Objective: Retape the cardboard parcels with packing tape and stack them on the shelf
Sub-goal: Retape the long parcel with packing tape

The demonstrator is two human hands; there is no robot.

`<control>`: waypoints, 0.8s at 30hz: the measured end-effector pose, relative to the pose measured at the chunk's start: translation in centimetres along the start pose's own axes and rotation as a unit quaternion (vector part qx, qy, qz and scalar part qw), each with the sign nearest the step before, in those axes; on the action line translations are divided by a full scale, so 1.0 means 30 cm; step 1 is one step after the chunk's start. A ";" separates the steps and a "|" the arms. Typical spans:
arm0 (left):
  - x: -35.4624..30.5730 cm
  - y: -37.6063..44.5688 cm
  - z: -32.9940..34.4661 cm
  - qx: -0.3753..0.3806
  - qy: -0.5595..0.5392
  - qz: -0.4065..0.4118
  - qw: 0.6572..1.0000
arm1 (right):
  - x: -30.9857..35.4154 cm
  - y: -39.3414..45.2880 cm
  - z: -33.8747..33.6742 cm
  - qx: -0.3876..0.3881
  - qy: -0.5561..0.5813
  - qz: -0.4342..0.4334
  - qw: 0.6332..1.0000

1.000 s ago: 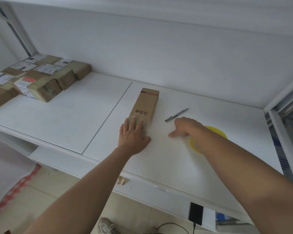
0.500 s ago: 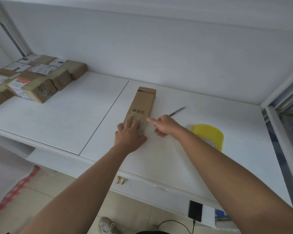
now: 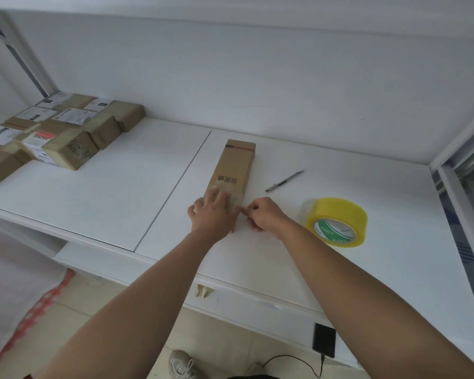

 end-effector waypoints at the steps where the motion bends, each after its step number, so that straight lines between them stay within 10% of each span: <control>1: -0.006 0.005 0.002 -0.010 -0.004 -0.005 1.000 | 0.003 0.000 0.004 -0.002 -0.011 -0.002 1.000; 18: -0.066 0.045 0.015 -0.023 0.051 -0.070 0.996 | 0.002 -0.026 0.031 -0.047 -0.114 0.000 0.992; 24: -0.045 0.042 -0.054 0.031 -0.216 -0.110 0.970 | 0.022 -0.058 0.027 -0.065 0.087 0.007 0.994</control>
Point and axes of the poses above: each hand's wrist, its own y-axis towards the middle knuckle, its own z-axis out of the palm, x = y × z, the point moved 1 cm from there along y, towards the middle knuckle, and after that the axes turned 10 degrees about -z, right-handed, at the moved point
